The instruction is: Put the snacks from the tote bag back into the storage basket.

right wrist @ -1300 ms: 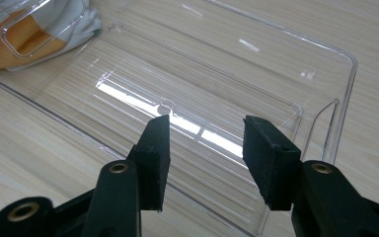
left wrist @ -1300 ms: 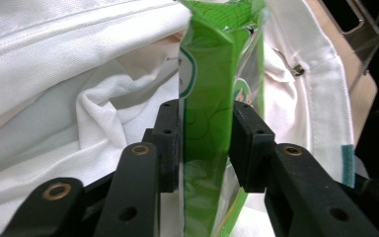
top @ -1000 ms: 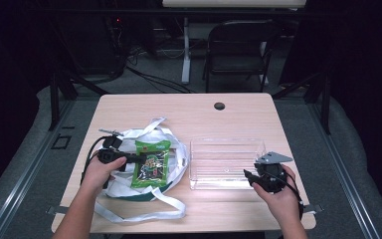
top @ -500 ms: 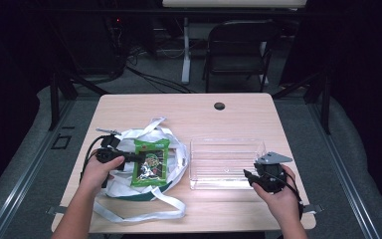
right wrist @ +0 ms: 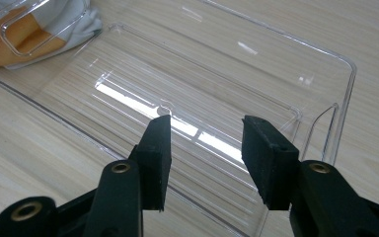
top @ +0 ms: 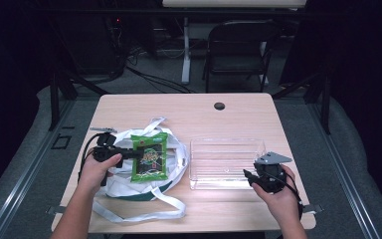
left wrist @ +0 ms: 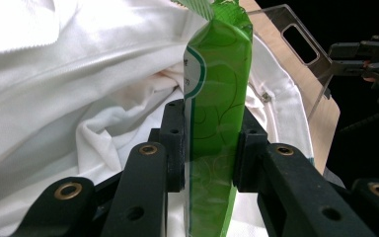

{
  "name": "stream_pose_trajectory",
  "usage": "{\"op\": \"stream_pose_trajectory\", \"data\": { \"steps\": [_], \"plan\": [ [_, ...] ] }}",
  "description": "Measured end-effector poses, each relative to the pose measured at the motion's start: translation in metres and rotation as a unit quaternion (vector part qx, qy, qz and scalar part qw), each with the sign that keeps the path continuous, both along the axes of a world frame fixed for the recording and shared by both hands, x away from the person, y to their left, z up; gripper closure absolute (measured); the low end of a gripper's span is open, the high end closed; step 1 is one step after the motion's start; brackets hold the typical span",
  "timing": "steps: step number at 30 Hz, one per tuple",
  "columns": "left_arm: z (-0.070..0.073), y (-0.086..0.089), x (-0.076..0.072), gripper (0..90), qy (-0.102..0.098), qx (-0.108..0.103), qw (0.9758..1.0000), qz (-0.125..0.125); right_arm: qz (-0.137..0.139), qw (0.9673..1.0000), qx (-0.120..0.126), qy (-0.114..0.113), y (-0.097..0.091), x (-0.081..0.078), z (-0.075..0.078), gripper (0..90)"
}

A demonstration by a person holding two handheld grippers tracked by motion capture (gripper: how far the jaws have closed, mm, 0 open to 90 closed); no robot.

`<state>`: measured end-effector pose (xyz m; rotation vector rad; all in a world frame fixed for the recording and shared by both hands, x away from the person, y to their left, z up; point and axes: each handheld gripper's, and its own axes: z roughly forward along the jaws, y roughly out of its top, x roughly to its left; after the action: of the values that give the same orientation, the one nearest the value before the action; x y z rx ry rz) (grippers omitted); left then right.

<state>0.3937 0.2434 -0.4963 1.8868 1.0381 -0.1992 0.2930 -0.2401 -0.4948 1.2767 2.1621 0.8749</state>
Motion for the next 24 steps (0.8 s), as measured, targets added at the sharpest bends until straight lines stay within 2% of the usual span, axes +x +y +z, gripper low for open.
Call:
{"op": "stream_pose_trajectory", "data": {
  "steps": [3,5,13,16,19,23,24],
  "plan": [
    [0.002,0.000,-0.001,72.2,-0.009,0.001,1.0000,0.000,0.001,1.0000,-0.006,-0.002,0.000,-0.001,0.001,55.7],
    [0.004,-0.001,-0.002,72.2,-0.016,-0.001,0.9999,0.002,0.004,0.9999,-0.009,-0.012,0.000,-0.001,0.001,56.7],
    [0.008,0.000,-0.004,72.2,-0.028,-0.003,0.9995,0.012,0.013,0.9997,-0.017,-0.013,0.002,-0.002,0.003,59.2],
    [0.009,0.001,-0.005,72.2,-0.036,0.002,0.9992,0.016,0.017,0.9996,-0.016,-0.014,0.003,-0.002,0.003,59.5],
    [0.010,0.001,-0.005,72.0,-0.050,0.004,0.9985,0.024,0.023,0.9997,-0.013,-0.003,0.003,-0.001,0.002,60.1],
    [0.013,0.003,-0.007,71.9,-0.059,-0.009,0.9977,0.033,0.032,0.9994,-0.008,-0.009,0.004,-0.001,0.001,60.0],
    [0.014,0.003,-0.007,71.9,-0.060,-0.009,0.9975,0.034,0.033,0.9993,-0.016,-0.008,0.004,-0.001,0.002,59.5]
  ]
}}
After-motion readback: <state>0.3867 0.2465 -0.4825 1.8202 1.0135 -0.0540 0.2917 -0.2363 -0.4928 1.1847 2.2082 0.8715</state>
